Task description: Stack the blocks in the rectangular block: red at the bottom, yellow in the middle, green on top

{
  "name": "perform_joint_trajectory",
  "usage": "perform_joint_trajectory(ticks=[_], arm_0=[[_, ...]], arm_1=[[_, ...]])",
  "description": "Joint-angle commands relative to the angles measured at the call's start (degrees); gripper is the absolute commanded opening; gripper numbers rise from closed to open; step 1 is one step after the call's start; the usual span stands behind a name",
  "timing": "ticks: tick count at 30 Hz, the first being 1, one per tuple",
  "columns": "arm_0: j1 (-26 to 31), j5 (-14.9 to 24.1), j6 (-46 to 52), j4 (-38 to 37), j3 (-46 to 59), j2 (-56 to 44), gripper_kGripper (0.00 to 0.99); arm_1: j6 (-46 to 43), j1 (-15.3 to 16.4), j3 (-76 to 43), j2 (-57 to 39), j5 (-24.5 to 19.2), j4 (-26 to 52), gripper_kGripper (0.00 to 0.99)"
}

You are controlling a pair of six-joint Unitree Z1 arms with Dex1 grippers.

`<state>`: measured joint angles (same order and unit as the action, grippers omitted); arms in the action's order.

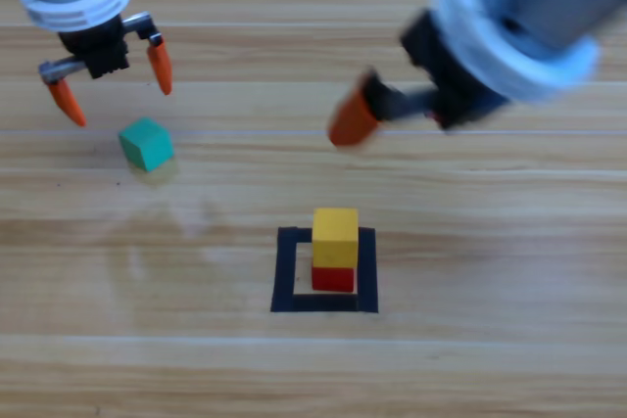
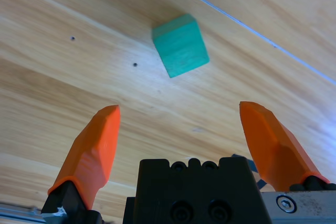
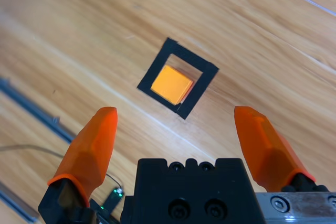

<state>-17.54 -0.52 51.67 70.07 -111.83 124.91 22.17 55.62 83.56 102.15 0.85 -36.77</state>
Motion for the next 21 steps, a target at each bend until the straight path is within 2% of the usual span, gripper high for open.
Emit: perform_joint_trajectory(ticks=[1, 6, 9, 21], arm_0=[[-3.55, 1.05, 6.25, 1.03, -3.92, 6.39, 0.969], [-3.99, 1.84, 11.43, 1.21, -4.80, 8.15, 0.969], [-3.91, 2.19, 13.54, 2.00, -4.98, 8.15, 0.962], [-2.15, 3.95, 17.76, 3.05, -5.07, 8.50, 0.963]], arm_1=[[-16.90, -8.95, -22.30, -20.49, 3.28, 10.84, 0.980], [-23.67, -8.95, -26.08, -23.40, 4.95, 9.61, 0.982], [-25.95, -8.95, -26.70, -20.93, 5.30, 9.70, 0.982], [-26.66, -8.95, -26.52, -19.62, 7.59, 9.61, 0.982]])
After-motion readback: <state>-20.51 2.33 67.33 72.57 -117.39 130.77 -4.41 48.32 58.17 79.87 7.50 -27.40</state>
